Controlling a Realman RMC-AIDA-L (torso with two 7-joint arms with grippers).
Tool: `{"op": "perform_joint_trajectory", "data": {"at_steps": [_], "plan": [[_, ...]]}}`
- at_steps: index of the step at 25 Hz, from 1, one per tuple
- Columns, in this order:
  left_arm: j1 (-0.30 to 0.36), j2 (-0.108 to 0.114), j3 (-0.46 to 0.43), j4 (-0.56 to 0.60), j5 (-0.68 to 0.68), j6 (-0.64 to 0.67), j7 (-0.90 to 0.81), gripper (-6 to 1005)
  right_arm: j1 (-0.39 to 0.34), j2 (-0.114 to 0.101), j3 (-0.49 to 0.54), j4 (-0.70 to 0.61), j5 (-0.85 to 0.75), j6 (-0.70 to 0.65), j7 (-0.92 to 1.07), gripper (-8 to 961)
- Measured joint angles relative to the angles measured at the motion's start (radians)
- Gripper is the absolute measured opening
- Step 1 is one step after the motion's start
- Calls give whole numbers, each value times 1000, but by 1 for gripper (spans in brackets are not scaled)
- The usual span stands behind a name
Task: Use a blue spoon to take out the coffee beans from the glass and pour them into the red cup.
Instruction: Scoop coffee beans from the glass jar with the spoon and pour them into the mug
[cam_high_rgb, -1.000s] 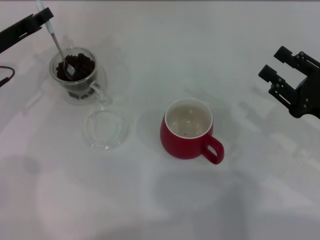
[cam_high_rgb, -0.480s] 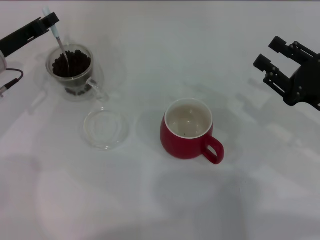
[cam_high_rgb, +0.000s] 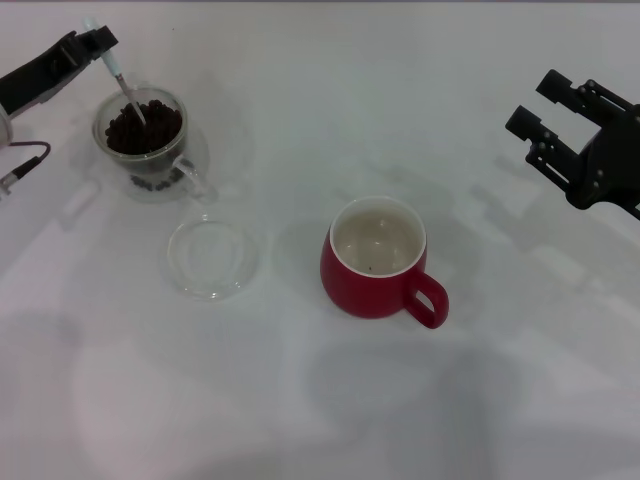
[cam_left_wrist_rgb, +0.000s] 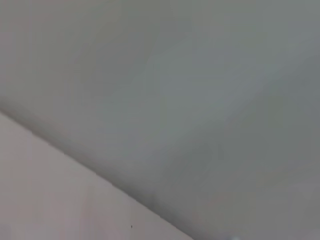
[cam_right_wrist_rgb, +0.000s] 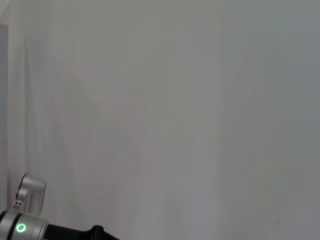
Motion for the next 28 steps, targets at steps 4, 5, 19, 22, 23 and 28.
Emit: {"op": "perform_joint_trajectory", "data": {"at_steps": [4, 5, 19, 22, 23, 28], "plan": [[7, 3, -4, 0, -2, 2, -59, 124, -4, 0, 0, 0, 0, 0, 0, 545], [7, 3, -4, 0, -2, 2, -59, 124, -5, 0, 0, 0, 1, 0, 0, 545], [52, 14, -3, 1, -94, 42, -206, 124, -9, -2, 0, 1, 14, 6, 0, 545], [57, 22, -7, 9, -99, 61, -232, 124, -7, -2, 0, 2, 14, 13, 0, 545], [59, 24, -7, 14, -105, 68, -238, 123, -6, -2, 0, 2, 14, 14, 0, 545], [80, 37, -5, 32, -143, 106, -245, 125, -1, -3, 0, 2, 14, 16, -1, 545]]}}
